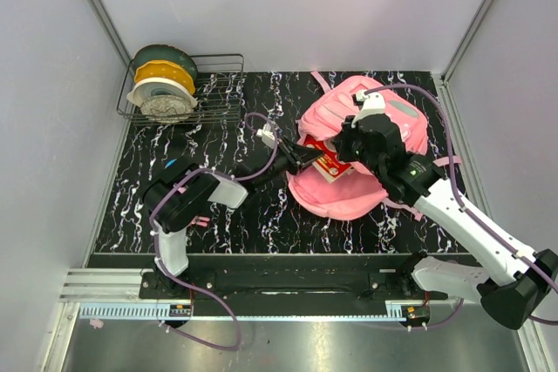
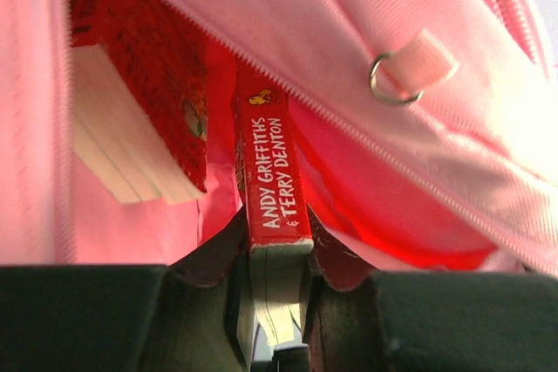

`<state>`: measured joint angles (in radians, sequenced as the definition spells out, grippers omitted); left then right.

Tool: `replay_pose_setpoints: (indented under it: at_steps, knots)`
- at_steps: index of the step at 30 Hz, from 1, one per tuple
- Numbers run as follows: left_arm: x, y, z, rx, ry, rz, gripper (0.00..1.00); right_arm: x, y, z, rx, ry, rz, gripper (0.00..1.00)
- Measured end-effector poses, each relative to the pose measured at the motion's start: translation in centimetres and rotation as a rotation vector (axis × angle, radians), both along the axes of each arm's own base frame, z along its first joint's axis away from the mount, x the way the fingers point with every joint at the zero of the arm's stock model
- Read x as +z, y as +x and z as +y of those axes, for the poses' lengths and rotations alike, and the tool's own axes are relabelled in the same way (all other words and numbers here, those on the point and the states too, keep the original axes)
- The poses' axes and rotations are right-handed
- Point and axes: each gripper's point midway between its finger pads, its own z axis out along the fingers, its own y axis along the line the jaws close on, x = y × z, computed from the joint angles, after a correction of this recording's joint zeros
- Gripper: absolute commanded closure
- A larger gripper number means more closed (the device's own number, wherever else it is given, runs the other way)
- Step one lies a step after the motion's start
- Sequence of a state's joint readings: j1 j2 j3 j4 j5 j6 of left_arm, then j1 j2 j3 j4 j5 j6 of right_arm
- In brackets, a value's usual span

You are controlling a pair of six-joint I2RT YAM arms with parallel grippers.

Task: Pack the student bag
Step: Place the book in the student bag.

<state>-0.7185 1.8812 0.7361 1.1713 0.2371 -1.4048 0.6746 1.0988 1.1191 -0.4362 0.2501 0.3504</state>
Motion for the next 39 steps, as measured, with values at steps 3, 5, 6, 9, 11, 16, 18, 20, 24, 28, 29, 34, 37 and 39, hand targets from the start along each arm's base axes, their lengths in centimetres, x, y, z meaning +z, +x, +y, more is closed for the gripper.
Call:
replay_pose_setpoints:
  at_steps: [3,5,6,9,11,16,18,20,24,28,29,34,37,39]
  knots:
    - [0.3,0.9,-1.0,0.027,-0.001,-0.013,1.00,0.0,-0.4,0.5,0.014,0.003,0.000,1.00]
    - [0.4,1.4,-1.7,0.040,-0.005,-0.018,1.00,0.1,-0.6,0.8,0.023,0.009,-0.001,1.00]
    - [0.3,1.6,-1.9,0.044,-0.004,-0.018,1.00,0.1,-0.7,1.0,0.028,0.012,-0.001,1.00]
    - [-0.5,2.4,-2.7,0.062,0.005,-0.011,0.96,0.1,-1.0,1.2,0.037,0.016,0.000,1.00]
    - [-1.1,2.8,-2.9,0.071,0.012,-0.007,0.91,0.2,-1.3,1.3,0.045,0.019,0.002,1.00]
    - [-2.0,4.0,-4.2,0.071,0.026,-0.008,0.72,0.7,-1.7,1.2,0.049,0.037,-0.005,1.00]
    - [-2.3,4.5,-4.6,0.074,0.041,-0.011,0.62,0.9,-1.9,1.0,0.049,0.040,-0.008,1.00]
    - [-2.2,4.6,-4.9,0.073,0.043,-0.019,0.54,1.0,-2.0,1.0,0.049,0.042,-0.010,1.00]
    - [-2.3,4.7,-5.0,0.071,0.048,-0.025,0.12,1.1,-2.0,0.9,0.045,0.041,-0.012,1.00]
    - [-2.5,3.5,-4.8,0.048,0.061,-0.039,0.01,1.1,-1.8,0.6,0.025,0.032,-0.016,1.00]
    - [-2.5,3.1,-4.5,0.043,0.066,-0.039,0.01,1.0,-1.8,0.5,0.023,0.030,-0.017,1.00]
    - [-2.4,0.0,-2.1,0.023,0.094,-0.042,0.01,0.7,-1.8,0.5,0.010,0.013,-0.014,1.00]
    - [-2.3,-1.6,-1.0,0.006,0.107,-0.052,0.01,0.3,-1.6,0.6,0.008,0.002,-0.006,1.00]
    - [-2.3,-2.3,-0.7,-0.001,0.111,-0.058,0.01,0.0,-1.4,0.7,0.004,-0.007,0.000,1.00]
